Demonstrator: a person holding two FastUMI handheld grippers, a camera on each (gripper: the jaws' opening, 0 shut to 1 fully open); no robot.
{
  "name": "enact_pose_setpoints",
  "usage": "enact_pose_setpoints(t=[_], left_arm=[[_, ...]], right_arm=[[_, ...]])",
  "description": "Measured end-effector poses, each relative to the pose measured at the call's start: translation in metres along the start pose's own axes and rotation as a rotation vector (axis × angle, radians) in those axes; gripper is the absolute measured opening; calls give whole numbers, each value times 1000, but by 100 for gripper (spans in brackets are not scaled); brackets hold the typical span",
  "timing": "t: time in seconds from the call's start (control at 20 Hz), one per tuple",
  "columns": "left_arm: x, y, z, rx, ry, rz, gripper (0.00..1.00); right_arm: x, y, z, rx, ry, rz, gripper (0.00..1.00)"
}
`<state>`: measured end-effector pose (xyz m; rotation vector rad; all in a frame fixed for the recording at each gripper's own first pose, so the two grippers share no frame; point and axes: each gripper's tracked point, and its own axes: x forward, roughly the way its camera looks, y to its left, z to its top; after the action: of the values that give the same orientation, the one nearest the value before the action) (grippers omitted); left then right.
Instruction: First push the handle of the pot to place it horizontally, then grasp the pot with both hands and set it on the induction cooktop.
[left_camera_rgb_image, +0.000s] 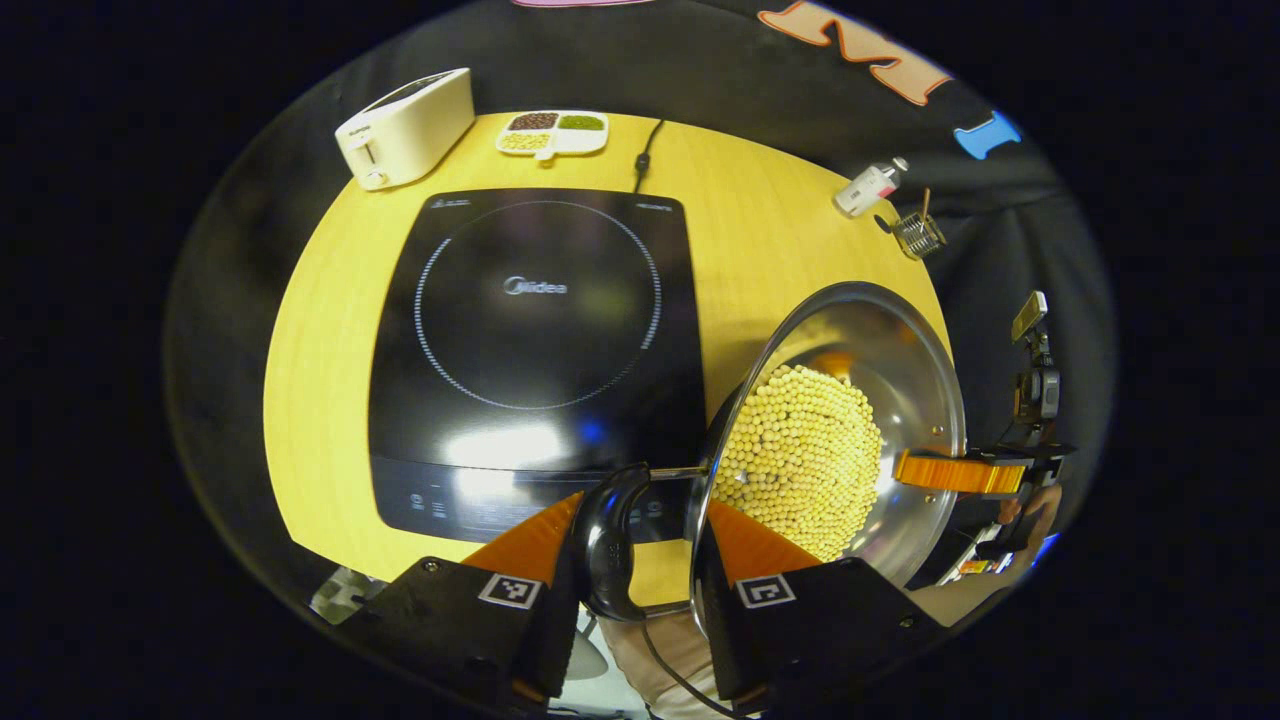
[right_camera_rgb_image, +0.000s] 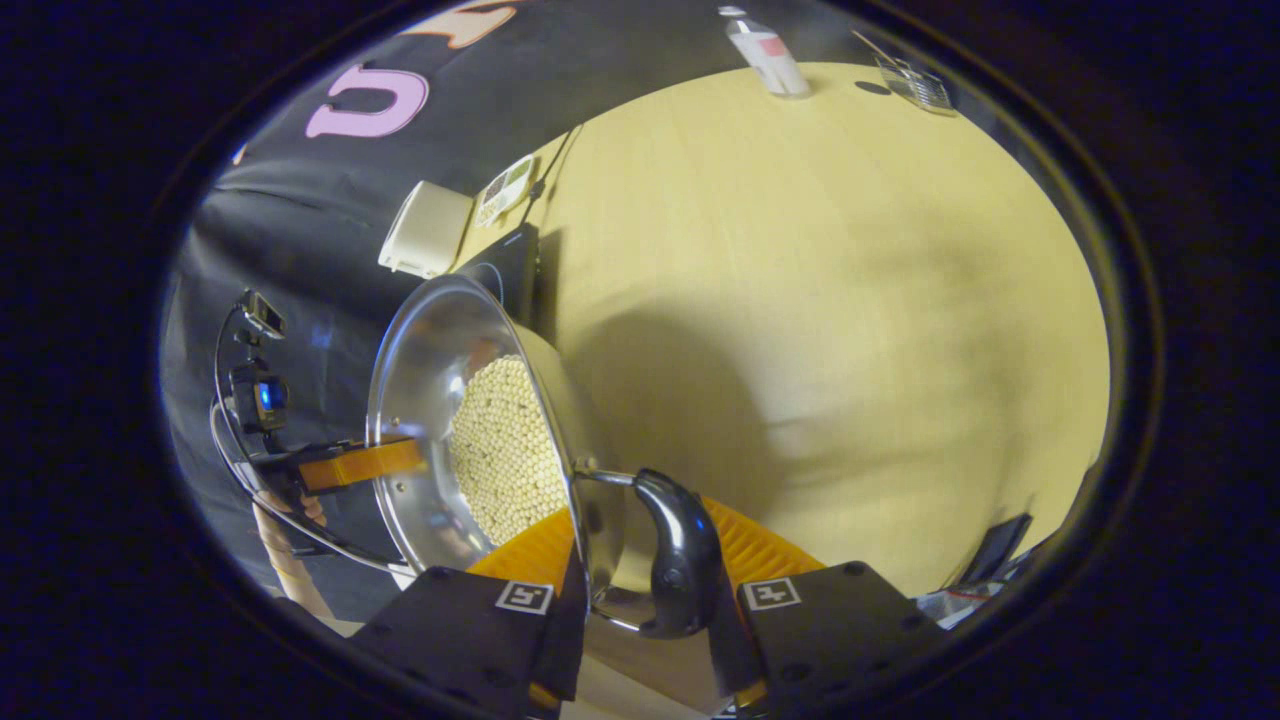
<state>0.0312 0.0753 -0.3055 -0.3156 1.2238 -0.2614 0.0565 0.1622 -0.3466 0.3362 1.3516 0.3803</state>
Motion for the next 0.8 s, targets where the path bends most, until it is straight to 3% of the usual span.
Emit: enact_pose_setpoints(t=[0.4,0.45,0.7,0.75,0.8], left_arm=[[-10,101,40,15,-79,-6,58],[-6,112,49,20,-93,1,58],[6,152,82,28,-150,31,56],[7,159,88,28,-157,33,56],[8,164,94,33,-166,35,56]], right_arm=[[52,87,29,-27,-58,-31,48],[61,95,36,-33,-64,-31,54],[94,123,62,-43,-83,-40,54],[99,127,69,-44,-86,-43,48],[103,130,74,-44,-92,-46,48]])
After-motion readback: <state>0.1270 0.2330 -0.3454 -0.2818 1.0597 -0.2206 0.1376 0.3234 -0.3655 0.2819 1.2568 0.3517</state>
